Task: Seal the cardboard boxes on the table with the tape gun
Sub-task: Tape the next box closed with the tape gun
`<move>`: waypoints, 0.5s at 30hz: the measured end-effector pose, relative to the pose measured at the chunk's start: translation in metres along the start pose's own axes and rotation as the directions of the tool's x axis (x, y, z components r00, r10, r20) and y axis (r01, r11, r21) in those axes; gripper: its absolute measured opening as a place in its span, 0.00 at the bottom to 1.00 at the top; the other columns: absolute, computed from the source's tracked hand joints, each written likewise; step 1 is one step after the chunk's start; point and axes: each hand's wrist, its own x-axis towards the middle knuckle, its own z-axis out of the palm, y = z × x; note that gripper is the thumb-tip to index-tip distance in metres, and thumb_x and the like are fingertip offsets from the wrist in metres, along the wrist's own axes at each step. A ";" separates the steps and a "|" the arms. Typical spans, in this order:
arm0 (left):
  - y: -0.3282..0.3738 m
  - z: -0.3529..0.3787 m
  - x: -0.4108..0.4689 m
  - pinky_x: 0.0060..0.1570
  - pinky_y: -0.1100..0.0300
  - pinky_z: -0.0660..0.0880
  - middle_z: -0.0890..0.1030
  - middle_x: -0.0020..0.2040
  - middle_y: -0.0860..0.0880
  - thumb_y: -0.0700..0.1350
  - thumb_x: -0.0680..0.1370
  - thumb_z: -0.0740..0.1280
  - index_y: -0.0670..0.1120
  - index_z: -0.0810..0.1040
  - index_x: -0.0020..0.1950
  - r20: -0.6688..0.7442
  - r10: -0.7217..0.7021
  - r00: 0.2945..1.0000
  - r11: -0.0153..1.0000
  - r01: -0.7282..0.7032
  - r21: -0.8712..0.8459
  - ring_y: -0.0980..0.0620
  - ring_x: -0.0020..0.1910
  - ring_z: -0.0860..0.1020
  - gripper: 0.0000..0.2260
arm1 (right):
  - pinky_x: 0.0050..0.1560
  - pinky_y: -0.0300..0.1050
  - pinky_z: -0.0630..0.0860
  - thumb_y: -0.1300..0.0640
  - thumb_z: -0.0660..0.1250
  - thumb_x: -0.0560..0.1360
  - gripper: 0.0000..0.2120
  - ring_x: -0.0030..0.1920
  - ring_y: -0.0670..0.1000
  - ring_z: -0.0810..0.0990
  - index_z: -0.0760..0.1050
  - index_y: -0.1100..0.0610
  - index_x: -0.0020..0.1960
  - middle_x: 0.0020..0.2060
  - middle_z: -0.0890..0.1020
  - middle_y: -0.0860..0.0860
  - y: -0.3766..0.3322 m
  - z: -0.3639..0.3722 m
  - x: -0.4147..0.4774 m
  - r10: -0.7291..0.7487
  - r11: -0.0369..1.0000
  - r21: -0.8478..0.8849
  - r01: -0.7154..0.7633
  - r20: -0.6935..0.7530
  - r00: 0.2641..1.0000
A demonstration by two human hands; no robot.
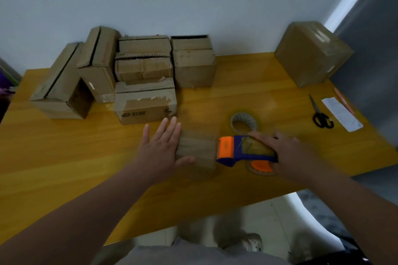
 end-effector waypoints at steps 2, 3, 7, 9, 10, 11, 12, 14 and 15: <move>0.008 -0.002 0.000 0.71 0.42 0.34 0.28 0.71 0.49 0.76 0.60 0.27 0.47 0.28 0.71 0.017 0.014 1.000 1.000 -0.014 0.005 0.52 0.70 0.29 0.48 | 0.49 0.42 0.62 0.44 0.65 0.73 0.36 0.49 0.50 0.67 0.49 0.35 0.75 0.55 0.70 0.53 -0.016 0.009 0.001 -0.008 1.000 0.018 0.008 -0.010 1.000; 0.013 -0.003 0.000 0.71 0.42 0.33 0.27 0.71 0.48 0.77 0.61 0.30 0.46 0.28 0.71 0.034 0.046 0.998 0.999 -0.046 0.008 0.51 0.70 0.29 0.49 | 0.47 0.43 0.63 0.38 0.62 0.70 0.37 0.50 0.53 0.70 0.50 0.34 0.75 0.53 0.69 0.53 -0.023 0.016 0.003 -0.001 0.999 0.042 0.001 -0.018 1.000; 0.020 0.002 0.002 0.71 0.42 0.33 0.29 0.73 0.48 0.78 0.64 0.41 0.47 0.28 0.72 0.048 0.143 0.989 0.989 -0.145 0.029 0.50 0.73 0.30 0.50 | 0.45 0.44 0.65 0.41 0.66 0.71 0.38 0.48 0.55 0.70 0.48 0.32 0.74 0.48 0.63 0.50 -0.040 0.038 0.009 0.004 0.995 0.096 0.001 -0.046 0.999; 0.018 0.003 0.002 0.70 0.43 0.32 0.30 0.75 0.47 0.79 0.63 0.42 0.48 0.27 0.71 0.031 0.157 0.987 0.987 -0.158 0.042 0.50 0.74 0.31 0.50 | 0.45 0.44 0.64 0.44 0.67 0.73 0.38 0.46 0.53 0.68 0.48 0.32 0.74 0.48 0.63 0.50 -0.040 0.042 0.008 -0.002 0.992 0.128 0.009 -0.053 0.999; 0.018 0.003 0.002 0.70 0.44 0.31 0.31 0.76 0.47 0.80 0.62 0.43 0.49 0.27 0.71 0.027 0.158 0.987 0.987 -0.159 0.039 0.50 0.74 0.31 0.51 | 0.45 0.44 0.64 0.45 0.66 0.73 0.38 0.46 0.53 0.67 0.48 0.32 0.74 0.48 0.63 0.50 -0.039 0.043 0.008 -0.015 0.989 0.143 0.023 -0.056 0.998; 0.017 0.002 0.002 0.69 0.44 0.31 0.31 0.76 0.47 0.80 0.62 0.43 0.49 0.27 0.72 0.028 0.157 0.987 0.987 -0.158 0.035 0.50 0.74 0.31 0.52 | 0.45 0.45 0.65 0.45 0.67 0.73 0.38 0.46 0.53 0.67 0.47 0.32 0.74 0.48 0.63 0.50 -0.037 0.042 0.008 -0.026 0.987 0.157 0.035 -0.062 0.998; 0.017 0.002 0.002 0.69 0.45 0.31 0.30 0.76 0.48 0.80 0.61 0.44 0.49 0.27 0.72 0.034 0.156 0.987 0.987 -0.158 0.034 0.50 0.74 0.31 0.52 | 0.45 0.45 0.65 0.45 0.67 0.73 0.39 0.46 0.54 0.68 0.46 0.30 0.73 0.48 0.64 0.50 -0.035 0.040 0.009 -0.040 0.985 0.164 0.051 -0.069 0.997; 0.018 0.001 0.002 0.69 0.45 0.30 0.29 0.75 0.48 0.80 0.61 0.46 0.49 0.27 0.72 0.044 0.157 0.987 0.987 -0.158 0.029 0.51 0.74 0.30 0.54 | 0.45 0.46 0.69 0.48 0.70 0.72 0.40 0.47 0.54 0.70 0.45 0.26 0.69 0.48 0.66 0.50 -0.027 0.031 0.007 -0.094 0.975 0.189 0.113 -0.110 0.989; 0.018 0.000 0.002 0.69 0.46 0.30 0.29 0.75 0.48 0.80 0.62 0.48 0.49 0.27 0.72 0.049 0.157 0.986 0.987 -0.158 0.027 0.51 0.73 0.30 0.54 | 0.46 0.48 0.71 0.49 0.71 0.70 0.42 0.47 0.55 0.72 0.46 0.25 0.67 0.48 0.68 0.51 -0.020 0.027 0.005 -0.116 0.964 0.227 0.141 -0.123 0.986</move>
